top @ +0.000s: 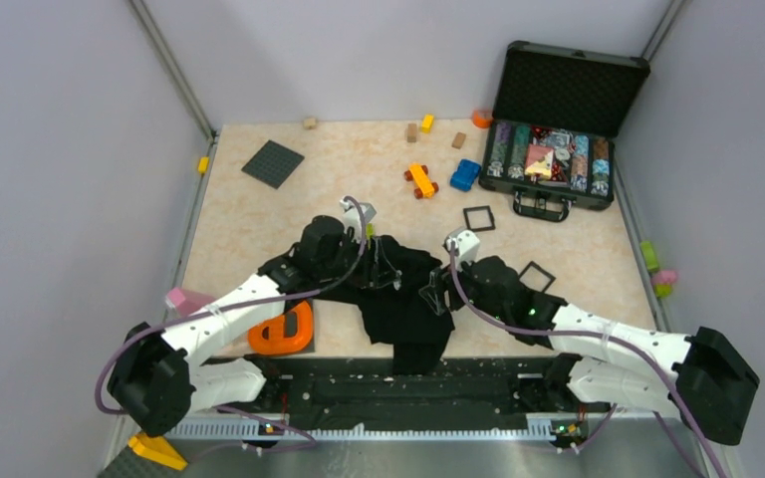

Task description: Remove the brooch from the garment

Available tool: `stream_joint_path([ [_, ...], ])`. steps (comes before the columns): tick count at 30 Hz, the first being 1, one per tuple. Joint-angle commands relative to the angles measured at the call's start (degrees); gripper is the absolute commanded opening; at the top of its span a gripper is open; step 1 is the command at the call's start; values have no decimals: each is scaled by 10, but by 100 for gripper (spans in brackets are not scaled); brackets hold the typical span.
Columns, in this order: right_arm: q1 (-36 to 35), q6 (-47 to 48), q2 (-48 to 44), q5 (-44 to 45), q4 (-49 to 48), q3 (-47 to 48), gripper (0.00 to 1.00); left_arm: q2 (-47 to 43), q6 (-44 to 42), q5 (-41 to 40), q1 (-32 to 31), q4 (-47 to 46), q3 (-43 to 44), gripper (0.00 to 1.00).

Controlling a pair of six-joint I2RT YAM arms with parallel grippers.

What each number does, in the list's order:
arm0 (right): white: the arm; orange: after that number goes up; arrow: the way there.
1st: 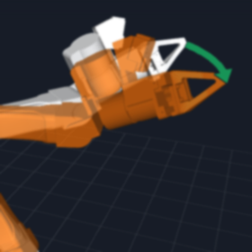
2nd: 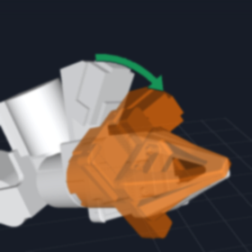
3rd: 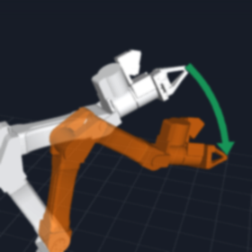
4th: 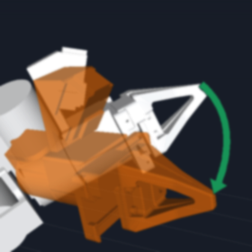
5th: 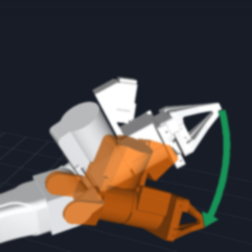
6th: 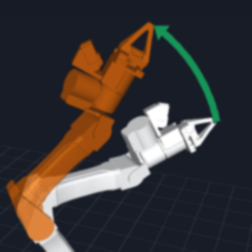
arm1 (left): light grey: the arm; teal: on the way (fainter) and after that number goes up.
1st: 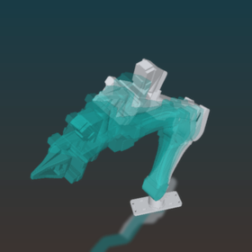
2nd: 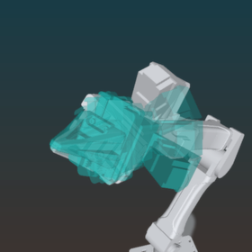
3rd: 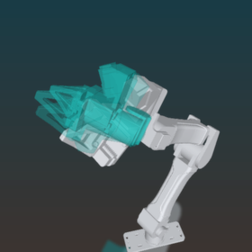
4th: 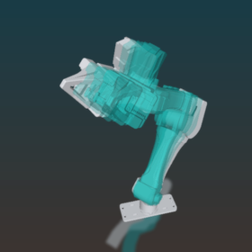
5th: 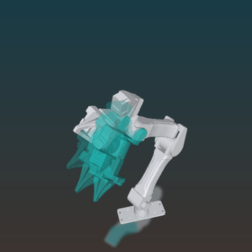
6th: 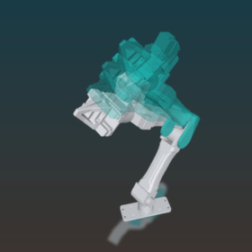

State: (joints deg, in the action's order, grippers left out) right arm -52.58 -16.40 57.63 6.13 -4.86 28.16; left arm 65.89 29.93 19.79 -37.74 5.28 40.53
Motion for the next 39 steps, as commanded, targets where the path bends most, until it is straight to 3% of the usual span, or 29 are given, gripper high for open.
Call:
stream_joint_path([
  [1,7,-12,-4,-9,-88,-12,60,17,-1,-1,-6,21,32,43],
  [7,7,-10,20,-22,-122,-20,58,35,-6,2,-15,59,53,47],
  [12,7,-7,32,-45,-137,-19,45,53,3,-2,-16,47,54,42],
  [16,7,-3,31,-50,-130,-17,43,76,2,-8,-26,43,65,37],
  [18,7,-2,28,-54,-130,-18,39,83,1,-14,-29,43,68,29],
  [20,7,0,28,-58,-128,-18,37,83,3,-27,-31,46,67,16],
  [21,7,0,28,-59,-128,-19,33,81,3,-34,-31,48,67,5],
  [22,7,0,31,-73,-128,-17,28,77,1,-41,-31,51,66,0],
  [24,7,0,38,-93,-125,-14,23,67,-4,-56,-31,62,66,0],
  [27,7,-6,54,-104,-117,-6,27,40,-20,-75,-34,73,63,0],
  [30,7,-9,71,-108,-128,1,49,7,-41,-107,-41,79,57,0],
  [32,7,-8,89,-106,-141,11,51,-11,-57,-117,-47,78,56,0],
  [34,7,-5,113,-107,-149,30,41,-24,-62,-123,-50,77,57,0],
  [37,7,-4,141,-141,-151,61,3,-48,-62,-144,-51,51,40,0],
  [39,4,-13,146,-172,-162,65,0,-75,-62,-163,-51,15,15,0],
])
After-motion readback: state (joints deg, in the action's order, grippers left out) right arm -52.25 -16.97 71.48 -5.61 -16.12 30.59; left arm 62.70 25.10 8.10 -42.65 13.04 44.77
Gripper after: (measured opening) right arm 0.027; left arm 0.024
